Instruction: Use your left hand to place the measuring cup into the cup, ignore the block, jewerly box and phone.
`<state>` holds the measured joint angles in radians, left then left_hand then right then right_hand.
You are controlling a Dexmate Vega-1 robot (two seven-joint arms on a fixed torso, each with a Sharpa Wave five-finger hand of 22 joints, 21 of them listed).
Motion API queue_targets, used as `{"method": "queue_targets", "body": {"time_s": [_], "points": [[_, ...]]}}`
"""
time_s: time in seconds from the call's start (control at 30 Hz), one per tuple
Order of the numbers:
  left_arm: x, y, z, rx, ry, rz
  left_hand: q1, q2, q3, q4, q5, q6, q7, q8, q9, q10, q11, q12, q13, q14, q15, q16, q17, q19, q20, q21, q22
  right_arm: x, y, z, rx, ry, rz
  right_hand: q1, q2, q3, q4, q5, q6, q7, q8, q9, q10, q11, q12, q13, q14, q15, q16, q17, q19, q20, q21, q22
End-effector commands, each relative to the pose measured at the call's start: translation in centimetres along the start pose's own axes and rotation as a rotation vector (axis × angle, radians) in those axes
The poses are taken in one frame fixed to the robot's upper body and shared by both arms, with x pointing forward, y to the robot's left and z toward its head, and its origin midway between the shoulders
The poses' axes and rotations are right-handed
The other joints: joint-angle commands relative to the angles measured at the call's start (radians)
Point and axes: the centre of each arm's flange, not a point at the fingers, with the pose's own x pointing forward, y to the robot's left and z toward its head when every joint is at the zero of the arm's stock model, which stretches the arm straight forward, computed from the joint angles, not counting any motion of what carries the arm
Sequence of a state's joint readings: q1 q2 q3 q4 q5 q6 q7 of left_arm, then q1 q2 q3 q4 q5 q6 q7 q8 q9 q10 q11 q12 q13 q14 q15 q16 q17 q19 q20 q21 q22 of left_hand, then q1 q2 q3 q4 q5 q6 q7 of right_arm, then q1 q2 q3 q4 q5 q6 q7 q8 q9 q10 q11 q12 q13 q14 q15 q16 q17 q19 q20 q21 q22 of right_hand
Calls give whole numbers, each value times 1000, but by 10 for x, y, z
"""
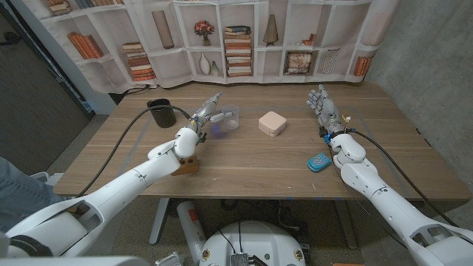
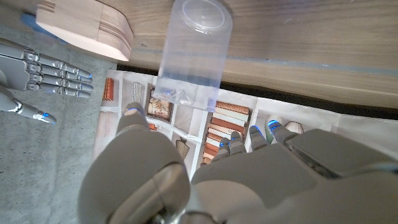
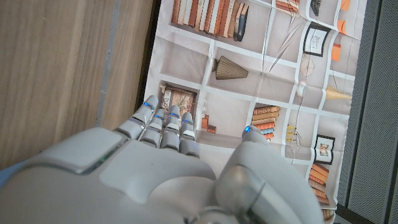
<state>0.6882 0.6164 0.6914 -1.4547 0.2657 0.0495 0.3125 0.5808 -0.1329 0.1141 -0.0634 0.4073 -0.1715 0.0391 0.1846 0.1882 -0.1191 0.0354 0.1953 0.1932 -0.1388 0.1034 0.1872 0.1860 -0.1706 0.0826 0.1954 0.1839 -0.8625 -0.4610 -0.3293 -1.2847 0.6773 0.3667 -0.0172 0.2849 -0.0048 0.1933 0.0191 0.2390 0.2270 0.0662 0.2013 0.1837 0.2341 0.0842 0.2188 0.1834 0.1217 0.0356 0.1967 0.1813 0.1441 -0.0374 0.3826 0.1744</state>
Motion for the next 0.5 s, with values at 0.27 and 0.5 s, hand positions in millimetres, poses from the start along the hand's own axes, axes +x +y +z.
{"method": "queue_targets", "body": {"time_s": [0.27, 0.5], "points": [[9, -16, 11, 58, 12, -43, -9, -12, -15, 3, 6, -76, 11, -1, 6, -20, 13, 0, 2, -13, 19, -4, 2, -13, -3, 1, 2, -7, -2, -6, 9, 7, -10, -1, 10, -1, -7, -1, 8, 0, -3, 5, 12, -4, 2, 3, 11, 1, -4, 4, 7, -9, -5, 6], [8, -19, 10, 60, 8, -43, -12, -13, -21, 4, 6, -76, 10, 1, 6, -25, 11, 0, 2, -14, 21, -4, 2, -14, 4, 1, 2, -7, -6, -5, 9, 4, -12, -1, 12, 0, -8, -1, 9, -2, -3, 5, 13, -5, 2, 3, 12, 1, -4, 4, 8, -9, -8, 6]]}}
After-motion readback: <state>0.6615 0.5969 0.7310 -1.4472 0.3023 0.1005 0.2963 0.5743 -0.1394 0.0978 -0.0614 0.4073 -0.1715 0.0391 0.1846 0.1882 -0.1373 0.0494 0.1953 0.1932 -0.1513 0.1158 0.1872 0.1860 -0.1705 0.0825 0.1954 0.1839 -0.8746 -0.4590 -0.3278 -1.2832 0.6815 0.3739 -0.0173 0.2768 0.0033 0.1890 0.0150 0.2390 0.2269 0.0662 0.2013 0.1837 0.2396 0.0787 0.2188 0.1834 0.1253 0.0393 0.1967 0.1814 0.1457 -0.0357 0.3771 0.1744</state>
